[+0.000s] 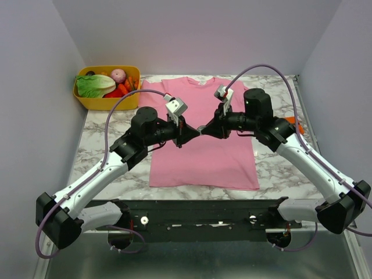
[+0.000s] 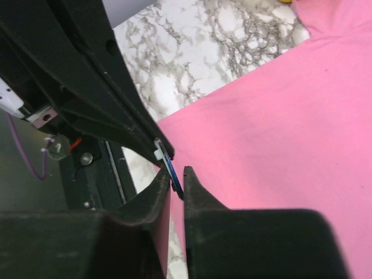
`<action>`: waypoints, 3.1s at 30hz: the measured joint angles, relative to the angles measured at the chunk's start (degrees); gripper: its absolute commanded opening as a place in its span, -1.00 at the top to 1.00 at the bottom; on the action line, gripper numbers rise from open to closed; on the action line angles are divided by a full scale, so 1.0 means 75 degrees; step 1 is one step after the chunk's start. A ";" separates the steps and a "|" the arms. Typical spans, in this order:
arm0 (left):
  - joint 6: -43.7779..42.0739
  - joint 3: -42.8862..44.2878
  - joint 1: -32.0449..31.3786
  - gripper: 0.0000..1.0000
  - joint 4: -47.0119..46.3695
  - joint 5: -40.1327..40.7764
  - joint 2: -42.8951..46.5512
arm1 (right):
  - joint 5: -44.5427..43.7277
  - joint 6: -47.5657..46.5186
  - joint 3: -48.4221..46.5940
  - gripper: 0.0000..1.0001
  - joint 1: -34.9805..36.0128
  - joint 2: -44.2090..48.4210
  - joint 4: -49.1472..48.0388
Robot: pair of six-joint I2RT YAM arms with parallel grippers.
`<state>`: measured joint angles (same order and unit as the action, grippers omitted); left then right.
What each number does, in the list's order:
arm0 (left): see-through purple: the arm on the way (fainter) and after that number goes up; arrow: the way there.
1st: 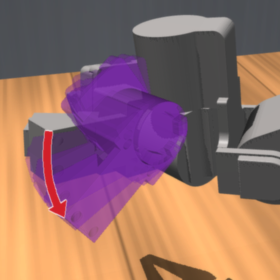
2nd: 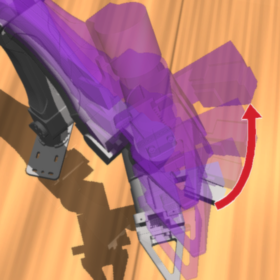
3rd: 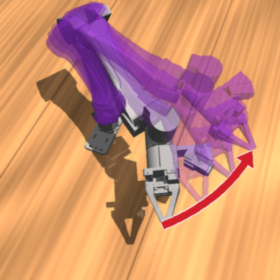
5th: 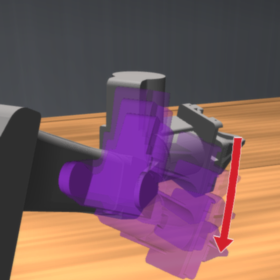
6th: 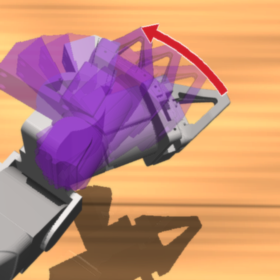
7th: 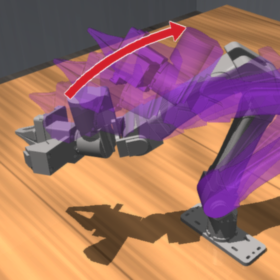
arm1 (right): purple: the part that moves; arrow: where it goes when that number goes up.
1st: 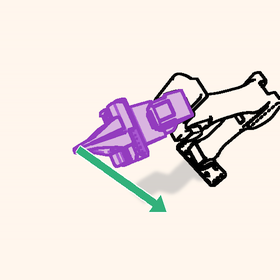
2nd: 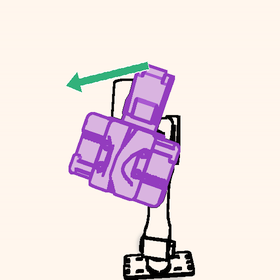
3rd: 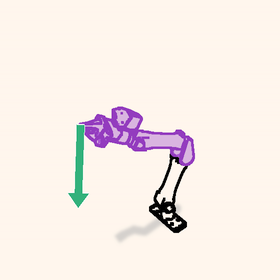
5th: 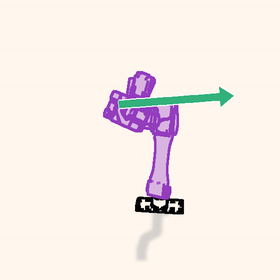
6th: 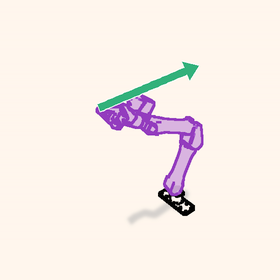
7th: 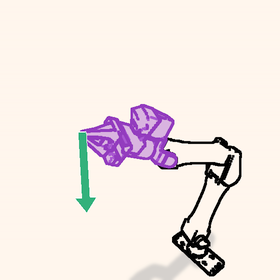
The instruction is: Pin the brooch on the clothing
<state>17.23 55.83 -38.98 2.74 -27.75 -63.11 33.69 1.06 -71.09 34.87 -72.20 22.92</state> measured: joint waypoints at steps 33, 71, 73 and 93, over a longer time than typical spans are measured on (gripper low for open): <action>-0.0338 -0.0166 -0.0388 1.00 -0.0061 0.0583 0.0909 | -0.1591 -0.0099 0.0286 -0.71 0.0306 0.0720 -0.0082; -0.0318 0.1757 -0.0504 1.00 0.2072 0.4765 -0.0772 | -0.3083 0.0420 0.0906 -0.83 0.0236 0.0836 -0.0854; -0.0254 0.2011 -0.0504 1.00 0.2387 0.5123 -0.1186 | -0.3217 0.0495 0.0883 -0.83 0.0227 0.0758 -0.0851; -0.0096 0.5149 -0.0519 1.00 0.5147 0.7921 -0.5333 | -0.2002 0.1996 0.1792 -0.99 -0.2101 0.0434 -0.1116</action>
<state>16.51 94.45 -42.87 41.34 31.66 -103.11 18.68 16.03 -57.65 19.11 -68.95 14.55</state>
